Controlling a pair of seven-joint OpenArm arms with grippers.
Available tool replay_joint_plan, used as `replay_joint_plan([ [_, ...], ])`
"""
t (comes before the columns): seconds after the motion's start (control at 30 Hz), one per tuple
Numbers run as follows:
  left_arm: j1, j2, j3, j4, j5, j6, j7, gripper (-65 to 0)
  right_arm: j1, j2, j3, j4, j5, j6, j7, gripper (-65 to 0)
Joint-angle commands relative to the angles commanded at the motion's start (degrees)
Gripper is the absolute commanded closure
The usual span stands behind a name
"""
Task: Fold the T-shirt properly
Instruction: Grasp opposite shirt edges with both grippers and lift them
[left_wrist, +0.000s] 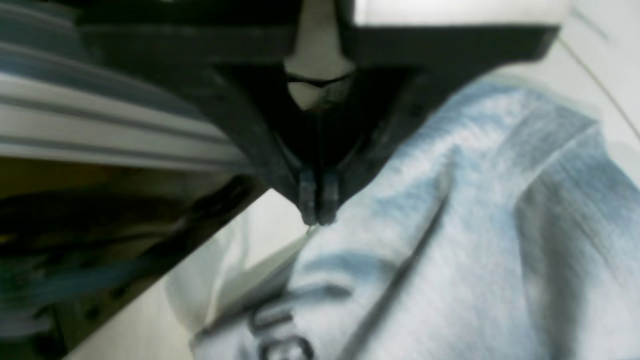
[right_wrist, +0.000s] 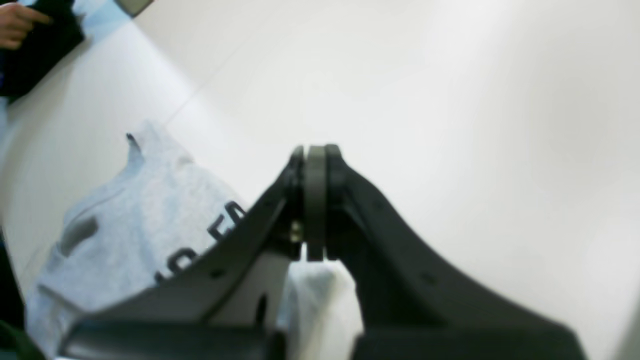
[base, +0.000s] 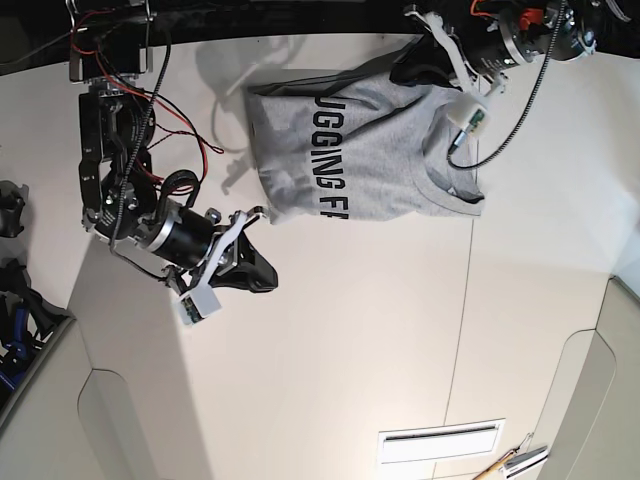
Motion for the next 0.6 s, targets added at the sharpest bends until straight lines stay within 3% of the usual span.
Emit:
replay_joint_plan([
  [0.13, -1.9, -0.02, 4.87, -4.7, 6.27, 0.0, -3.72, 0.0, 4.87, -1.46, -1.44, -9.97, -0.46, 0.11, 1.14, 0.0],
  [0.33, -8.87, -0.02, 4.98, -12.24, 7.19, 0.0, -3.85, 0.0, 9.55, -4.7, -4.85, -21.73, -2.89, 0.85, 1.42, 0.0],
  [0.43, -12.59, -0.02, 4.98, -16.17, 8.63, 0.0, -3.85, 0.0, 8.92, -4.46, -7.93, -22.73, -5.35, 0.74, 1.38, 0.0],
  [0.6, -20.94, -0.02, 4.98, -22.97, 9.09, 0.0, -3.85, 0.0, 8.26, -2.21, -8.0, -22.67, -6.32, 0.26, 1.38, 0.0],
])
